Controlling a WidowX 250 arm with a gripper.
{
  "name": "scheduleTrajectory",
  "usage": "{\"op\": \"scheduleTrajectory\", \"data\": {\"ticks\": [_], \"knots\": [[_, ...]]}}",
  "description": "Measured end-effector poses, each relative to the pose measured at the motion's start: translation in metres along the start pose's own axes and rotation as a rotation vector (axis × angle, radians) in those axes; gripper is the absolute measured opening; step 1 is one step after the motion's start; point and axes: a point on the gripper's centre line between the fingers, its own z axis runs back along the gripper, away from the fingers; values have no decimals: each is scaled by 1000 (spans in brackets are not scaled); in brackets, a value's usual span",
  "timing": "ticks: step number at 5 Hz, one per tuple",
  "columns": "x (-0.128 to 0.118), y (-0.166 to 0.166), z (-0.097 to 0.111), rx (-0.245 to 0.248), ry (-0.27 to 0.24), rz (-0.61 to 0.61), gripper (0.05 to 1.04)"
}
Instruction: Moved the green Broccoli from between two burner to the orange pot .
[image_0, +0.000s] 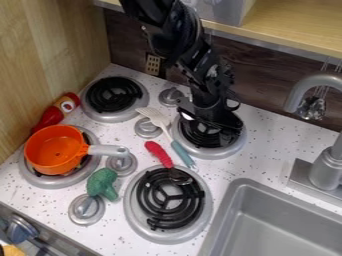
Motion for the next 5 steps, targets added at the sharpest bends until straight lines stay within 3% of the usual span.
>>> {"op": "scheduleTrajectory", "data": {"ticks": [1, 2, 3, 4, 5], "knots": [[-10, 1, -8, 7, 39, 8, 1001], [-27, 2, -2, 163, 125, 198, 1000], [-33, 8, 10, 244, 199, 257, 1000], [-35, 17, 33, 311, 218, 375, 1001], [-55, 30, 48, 356, 280, 433, 1001]]}}
